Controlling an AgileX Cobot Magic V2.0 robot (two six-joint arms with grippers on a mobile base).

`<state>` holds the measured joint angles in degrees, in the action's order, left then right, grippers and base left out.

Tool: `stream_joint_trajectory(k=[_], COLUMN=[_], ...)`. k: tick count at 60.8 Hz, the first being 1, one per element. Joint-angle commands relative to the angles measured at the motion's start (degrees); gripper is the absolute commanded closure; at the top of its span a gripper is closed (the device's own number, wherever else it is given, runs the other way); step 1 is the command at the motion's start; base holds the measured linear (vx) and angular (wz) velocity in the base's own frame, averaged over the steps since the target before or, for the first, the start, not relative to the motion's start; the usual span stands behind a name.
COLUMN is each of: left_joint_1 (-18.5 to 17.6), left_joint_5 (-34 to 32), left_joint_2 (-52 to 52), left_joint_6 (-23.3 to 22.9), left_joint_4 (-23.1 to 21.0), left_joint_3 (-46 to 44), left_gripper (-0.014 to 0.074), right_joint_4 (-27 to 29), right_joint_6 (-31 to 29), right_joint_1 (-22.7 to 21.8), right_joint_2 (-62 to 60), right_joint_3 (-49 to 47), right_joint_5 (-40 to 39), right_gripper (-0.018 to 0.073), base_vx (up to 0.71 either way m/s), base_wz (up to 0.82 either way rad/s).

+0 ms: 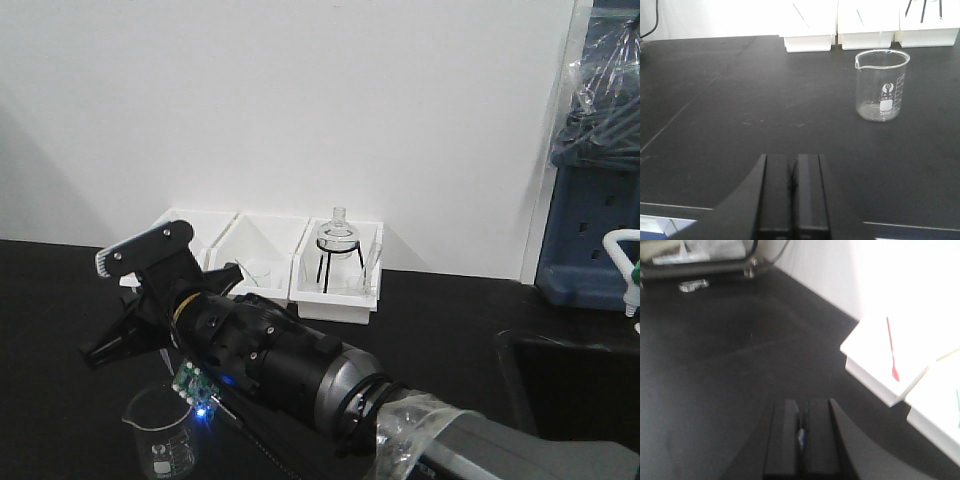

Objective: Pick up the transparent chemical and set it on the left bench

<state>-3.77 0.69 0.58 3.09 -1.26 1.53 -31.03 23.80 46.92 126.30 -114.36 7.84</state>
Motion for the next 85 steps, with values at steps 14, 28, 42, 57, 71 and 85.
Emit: stream_joint_trajectory(k=[14,28,42,57,71,85], left_joint_1=[-0.10,-0.10,-0.10,-0.10,-0.10,-0.10], left_joint_5=[-4.49,-4.49,-4.49,-4.49,-4.49,-4.49], left_joint_2=[1.10,1.10,1.10,1.10,1.10,1.10], left_joint_6=[-0.45,-0.45,-0.45,-0.45,-0.45,-0.45], left_joint_4=[-0.04,-0.04,-0.04,-0.04,-0.04,-0.04], left_joint_3=[0.93,0.93,0.93,0.93,0.93,0.93], left_gripper=[0.0600,0.0600,0.0600,0.0600,0.0600,0.0600], right_joint_4=[3.69,5.70,5.76,5.64,5.70,5.75], right_joint_6=[0.98,0.93,0.93,0.86,1.15,-8.02], right_joint_1=[0.36,1.59,1.63,1.63,1.58,1.52], right_joint_2=[-6.58,-5.16,-2.88,-2.03,-2.25,-10.82], right_joint_3=[-2.08,-2.08,-2.08,-2.08,-2.08,-2.08], right_joint_5=[1.12,5.38,5.85,5.60,6.59,27.86], right_gripper=[0.0557,0.0557,0.0503,0.0209,-0.0029,0.0010], base_vx=[0.00,0.00,0.00,0.00,0.00,0.00], base_wz=[0.00,0.00,0.00,0.00,0.00,0.00])
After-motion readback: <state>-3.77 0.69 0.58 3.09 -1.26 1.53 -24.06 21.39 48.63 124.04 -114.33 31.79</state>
